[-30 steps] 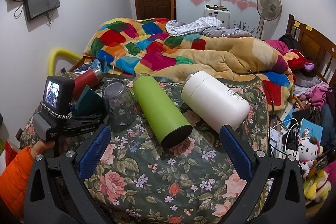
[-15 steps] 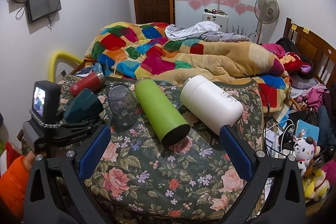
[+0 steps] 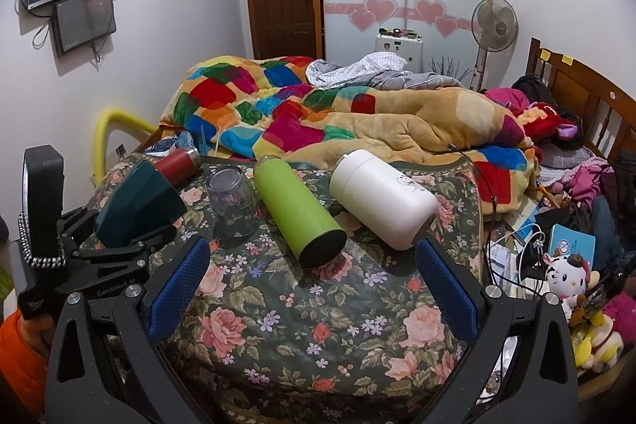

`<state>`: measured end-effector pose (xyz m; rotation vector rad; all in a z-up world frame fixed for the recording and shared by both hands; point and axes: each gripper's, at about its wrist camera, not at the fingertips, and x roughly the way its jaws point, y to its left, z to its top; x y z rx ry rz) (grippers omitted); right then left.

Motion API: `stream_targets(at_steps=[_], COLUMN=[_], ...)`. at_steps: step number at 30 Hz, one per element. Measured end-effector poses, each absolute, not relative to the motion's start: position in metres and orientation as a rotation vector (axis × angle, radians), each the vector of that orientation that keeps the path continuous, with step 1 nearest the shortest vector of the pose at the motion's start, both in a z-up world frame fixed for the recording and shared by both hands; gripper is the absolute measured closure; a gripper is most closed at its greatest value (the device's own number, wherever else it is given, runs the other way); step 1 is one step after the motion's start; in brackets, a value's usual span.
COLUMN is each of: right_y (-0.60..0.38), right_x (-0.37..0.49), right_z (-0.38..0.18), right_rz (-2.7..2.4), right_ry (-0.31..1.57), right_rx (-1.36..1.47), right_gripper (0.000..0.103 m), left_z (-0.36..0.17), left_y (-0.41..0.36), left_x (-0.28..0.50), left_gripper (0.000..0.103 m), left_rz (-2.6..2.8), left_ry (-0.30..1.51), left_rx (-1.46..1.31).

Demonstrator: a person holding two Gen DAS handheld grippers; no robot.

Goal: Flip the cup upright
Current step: 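Lift the dark green cup with the left gripper and carry it aside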

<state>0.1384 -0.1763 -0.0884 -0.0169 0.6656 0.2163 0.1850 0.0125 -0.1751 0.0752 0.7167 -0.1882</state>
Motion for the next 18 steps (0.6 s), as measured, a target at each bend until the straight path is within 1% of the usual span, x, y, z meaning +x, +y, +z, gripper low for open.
stream_targets(at_steps=[7,18], right_y=[-0.193,-0.216], right_x=[0.130,0.132], right_z=[-0.088,-0.106], right_rz=[0.193,0.146], right_ry=[0.657,0.715], right_rx=[-0.003,0.008], right_gripper=[0.000,0.000], left_z=[-0.187,-0.239], left_y=[-0.025,-0.079], left_x=[0.185,0.194], left_gripper=[0.035,0.035], left_rz=[-0.248,-0.325], left_ry=[0.748,0.837], left_rx=[0.092,0.132])
